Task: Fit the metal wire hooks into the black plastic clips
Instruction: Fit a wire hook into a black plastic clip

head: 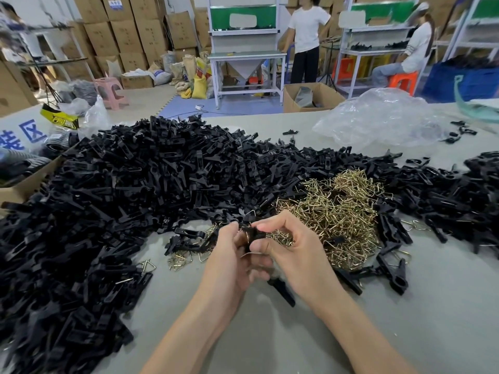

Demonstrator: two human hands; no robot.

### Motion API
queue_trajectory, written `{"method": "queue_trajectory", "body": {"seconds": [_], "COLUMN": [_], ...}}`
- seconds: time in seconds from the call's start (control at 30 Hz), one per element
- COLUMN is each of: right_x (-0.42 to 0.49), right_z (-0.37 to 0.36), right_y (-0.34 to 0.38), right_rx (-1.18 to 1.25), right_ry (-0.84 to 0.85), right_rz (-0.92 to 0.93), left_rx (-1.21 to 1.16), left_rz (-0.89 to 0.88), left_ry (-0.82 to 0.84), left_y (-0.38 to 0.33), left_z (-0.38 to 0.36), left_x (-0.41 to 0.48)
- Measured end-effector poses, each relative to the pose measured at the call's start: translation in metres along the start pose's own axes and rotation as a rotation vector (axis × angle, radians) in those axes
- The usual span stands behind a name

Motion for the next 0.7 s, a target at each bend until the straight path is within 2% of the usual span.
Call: {"method": "queue_trajectory", "body": {"seconds": [0.03, 0.1, 0.2, 0.33, 0.47, 0.7], "right_x": [0.0, -0.001, -0.003, -0.003, -0.003, -0.004], "right_z": [0.0, -0.004, -0.016, -0.017, -0.016, -0.019], "right_y": [0.0, 0.006, 0.002, -0.002, 0.002, 0.001], "right_rx": [-0.071, -0.369, -0.655, -0.751, -0.869, -0.903], "right_ry": [-0.005, 0.024, 0.141, 0.169, 0.164, 0.199], "right_rz": [0.035, 0.213, 0.349, 0.358, 0.459, 0.436], "left_rx": [-0.011, -0.029, -0.042, -0.084, -0.125, -0.144], "left_rz": [0.022, 0.029, 0.003, 0.017, 0.056, 0.098], "left_ry": [0.048, 0.097, 0.053, 0.022, 0.035, 0.035], "left_y": [0.001, 0.002, 0.001, -0.001, -0.001, -0.002], "left_z": [-0.001, -0.003, -0.003, -0.001, 0.0, 0.0], "left_x": [0.001, 0.002, 0.002, 0.006, 0.005, 0.005]}}
Point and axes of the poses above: each hand's wrist, its own x-axis towards the middle knuckle, its own z-axis out of the back of the hand, y = z × x, the point moved 4 cm from there along x, towards the middle knuckle, and after that the axes turned 4 degrees about z, right-handed, at the moved point
